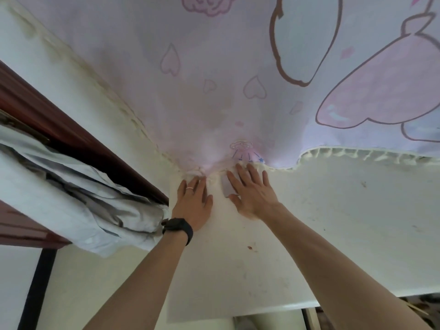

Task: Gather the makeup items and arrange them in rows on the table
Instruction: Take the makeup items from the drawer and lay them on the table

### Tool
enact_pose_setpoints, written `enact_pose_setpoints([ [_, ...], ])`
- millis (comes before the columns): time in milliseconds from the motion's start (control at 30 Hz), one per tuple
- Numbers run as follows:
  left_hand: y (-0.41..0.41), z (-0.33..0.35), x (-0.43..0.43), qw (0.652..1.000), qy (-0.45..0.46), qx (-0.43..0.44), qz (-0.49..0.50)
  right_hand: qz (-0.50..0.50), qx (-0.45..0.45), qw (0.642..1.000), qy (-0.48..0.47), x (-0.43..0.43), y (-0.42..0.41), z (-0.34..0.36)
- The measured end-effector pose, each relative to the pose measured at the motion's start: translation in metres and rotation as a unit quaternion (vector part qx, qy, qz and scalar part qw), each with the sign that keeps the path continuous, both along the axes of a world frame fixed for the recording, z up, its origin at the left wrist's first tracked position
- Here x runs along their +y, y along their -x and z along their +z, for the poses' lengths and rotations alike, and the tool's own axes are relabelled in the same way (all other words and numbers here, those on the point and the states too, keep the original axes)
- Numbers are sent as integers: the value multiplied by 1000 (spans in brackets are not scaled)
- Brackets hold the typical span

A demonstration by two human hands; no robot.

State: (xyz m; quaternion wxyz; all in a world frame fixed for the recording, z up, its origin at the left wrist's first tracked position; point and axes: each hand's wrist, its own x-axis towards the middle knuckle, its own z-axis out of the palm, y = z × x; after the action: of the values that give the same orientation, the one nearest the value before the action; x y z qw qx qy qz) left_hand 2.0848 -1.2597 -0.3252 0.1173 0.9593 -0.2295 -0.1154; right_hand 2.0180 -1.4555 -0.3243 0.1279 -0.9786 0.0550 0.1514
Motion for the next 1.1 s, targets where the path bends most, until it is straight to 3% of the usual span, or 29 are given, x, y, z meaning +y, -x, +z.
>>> enact_pose_setpoints([
  [200,23,-1,-6,999,40,2,-15,2,-17,1000,-15,-2,9,-4],
  [367,20,-1,-5,1000,-1,0,-15,-6,-18,1000,-24,0,13,0],
  [467,26,4,-5,1000,-4,-4,-15,-17,-66,995,-66,2,36,9],
  [567,47,7,-7,999,39,8,-3,-64,-146,978,-136,6,92,15],
  [700,113,15,-30,994,88,-19,-59,-204,-218,938,-176,12,202,13],
  [833,208,20,-65,977,143,-35,-154,-320,-194,912,-169,20,317,4],
  [967,300,8,-94,942,195,14,-273,-388,-128,904,-127,17,410,-6],
  [1033,336,-4,-104,930,176,54,-319,-412,-108,898,-114,9,441,-8],
  [1100,361,-16,-115,938,93,120,-313,-398,-111,907,-87,1,459,-10],
])
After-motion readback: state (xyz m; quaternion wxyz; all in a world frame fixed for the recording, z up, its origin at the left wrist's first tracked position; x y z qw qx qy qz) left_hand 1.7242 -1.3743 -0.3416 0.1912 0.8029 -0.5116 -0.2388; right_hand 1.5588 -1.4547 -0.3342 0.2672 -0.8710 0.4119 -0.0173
